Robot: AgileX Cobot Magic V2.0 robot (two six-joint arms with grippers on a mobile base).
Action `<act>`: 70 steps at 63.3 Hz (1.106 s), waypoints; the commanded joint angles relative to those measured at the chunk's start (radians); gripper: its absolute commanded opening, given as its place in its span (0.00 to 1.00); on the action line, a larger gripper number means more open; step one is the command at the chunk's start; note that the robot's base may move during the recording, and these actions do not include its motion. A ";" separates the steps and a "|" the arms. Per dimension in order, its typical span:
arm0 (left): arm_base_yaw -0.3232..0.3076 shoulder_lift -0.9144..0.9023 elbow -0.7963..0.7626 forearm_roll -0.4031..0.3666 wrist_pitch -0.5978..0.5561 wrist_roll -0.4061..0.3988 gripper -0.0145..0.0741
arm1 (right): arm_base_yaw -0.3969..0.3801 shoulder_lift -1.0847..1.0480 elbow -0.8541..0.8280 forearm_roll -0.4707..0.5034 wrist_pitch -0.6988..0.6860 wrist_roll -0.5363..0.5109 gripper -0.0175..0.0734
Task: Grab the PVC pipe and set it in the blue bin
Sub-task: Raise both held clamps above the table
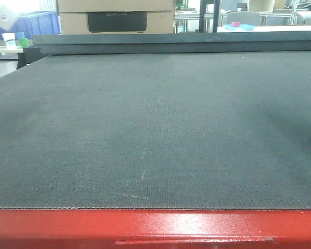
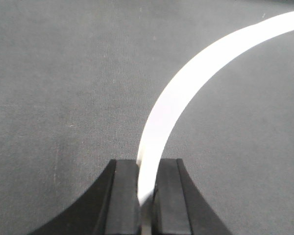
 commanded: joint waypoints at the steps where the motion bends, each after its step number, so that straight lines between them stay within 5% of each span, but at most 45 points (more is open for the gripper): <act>1: 0.004 -0.102 0.084 -0.013 -0.082 0.001 0.04 | 0.000 -0.098 0.106 -0.018 -0.125 -0.005 0.01; 17: 0.004 -0.384 0.291 -0.018 -0.174 0.001 0.04 | 0.000 -0.445 0.367 0.000 -0.168 -0.003 0.01; 28: 0.004 -0.556 0.336 -0.008 -0.172 0.001 0.04 | 0.000 -0.685 0.394 0.000 -0.026 -0.003 0.01; 40: 0.004 -0.664 0.337 0.061 -0.163 0.001 0.04 | 0.000 -0.909 0.390 0.000 -0.018 -0.003 0.01; 70: 0.004 -0.681 0.337 0.061 -0.095 0.001 0.04 | 0.000 -0.927 0.321 -0.004 0.109 -0.003 0.01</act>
